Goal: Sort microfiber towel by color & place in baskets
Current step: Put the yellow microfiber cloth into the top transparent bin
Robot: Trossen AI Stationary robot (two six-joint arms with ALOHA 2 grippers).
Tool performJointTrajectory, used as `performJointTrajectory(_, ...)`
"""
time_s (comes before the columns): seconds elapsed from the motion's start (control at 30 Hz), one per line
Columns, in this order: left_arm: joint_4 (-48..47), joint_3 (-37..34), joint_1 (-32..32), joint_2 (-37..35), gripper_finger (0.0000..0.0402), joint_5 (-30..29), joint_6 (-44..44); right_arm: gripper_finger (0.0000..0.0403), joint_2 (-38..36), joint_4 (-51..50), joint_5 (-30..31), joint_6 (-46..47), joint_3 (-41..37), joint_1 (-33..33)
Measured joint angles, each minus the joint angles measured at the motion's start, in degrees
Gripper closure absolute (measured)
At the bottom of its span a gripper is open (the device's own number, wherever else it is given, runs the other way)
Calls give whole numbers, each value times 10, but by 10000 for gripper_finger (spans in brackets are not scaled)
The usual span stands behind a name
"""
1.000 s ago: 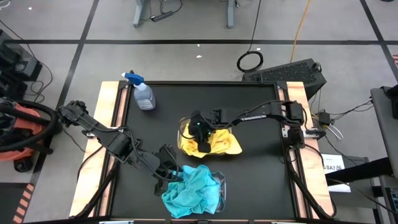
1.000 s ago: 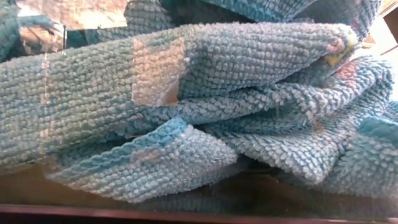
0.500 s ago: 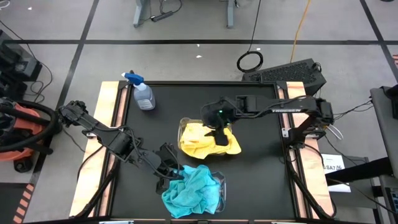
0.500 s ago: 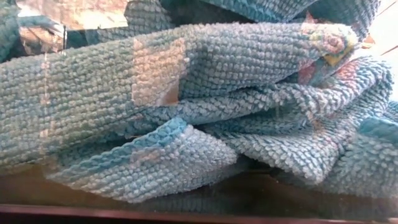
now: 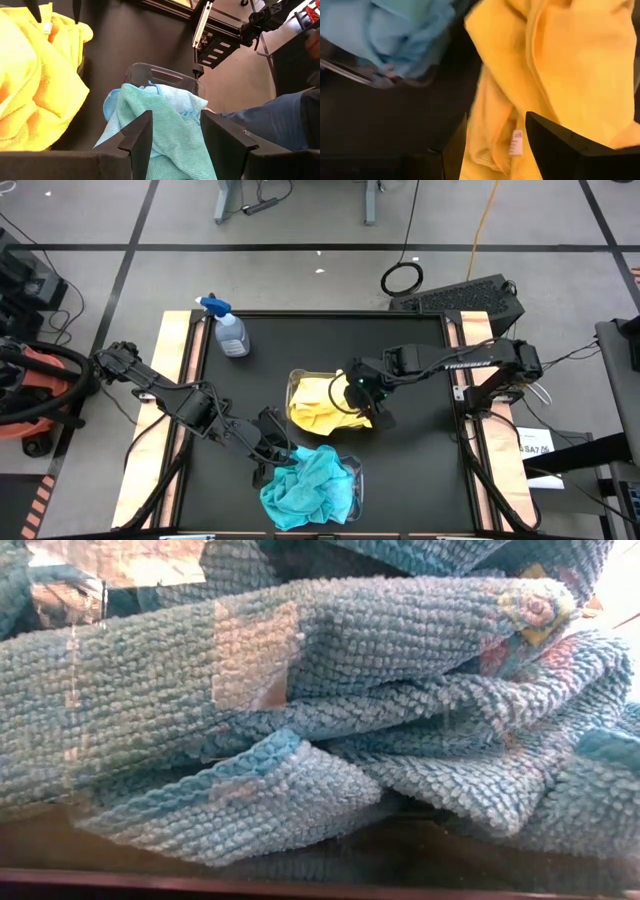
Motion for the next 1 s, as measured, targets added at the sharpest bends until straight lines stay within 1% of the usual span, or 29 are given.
performJointTrajectory(0.07,0,0,0,0,228,0,0,207,0,4,31,-5,-16,4)
performJointTrajectory(0.13,0,0,0,0,228,-2,0,207,4,9,49,-6,-35,4)
performJointTrajectory(0.3,0,0,0,0,228,-4,0,207,34,29,48,-7,-73,-2)
performJointTrajectory(0.43,0,0,0,0,228,-6,0,211,76,55,49,-8,-87,-3)
performJointTrajectory(0.6,2,0,0,0,228,-6,-4,234,126,93,44,0,-87,-9)
performJointTrajectory(0.73,2,0,0,0,228,-6,-6,259,152,96,6,10,-84,-16)
performJointTrajectory(0.87,4,0,0,0,228,-6,-6,278,157,94,-17,22,-83,-23)
performJointTrajectory(1.0,4,0,0,0,228,-6,-5,286,149,60,-9,24,-64,-28)
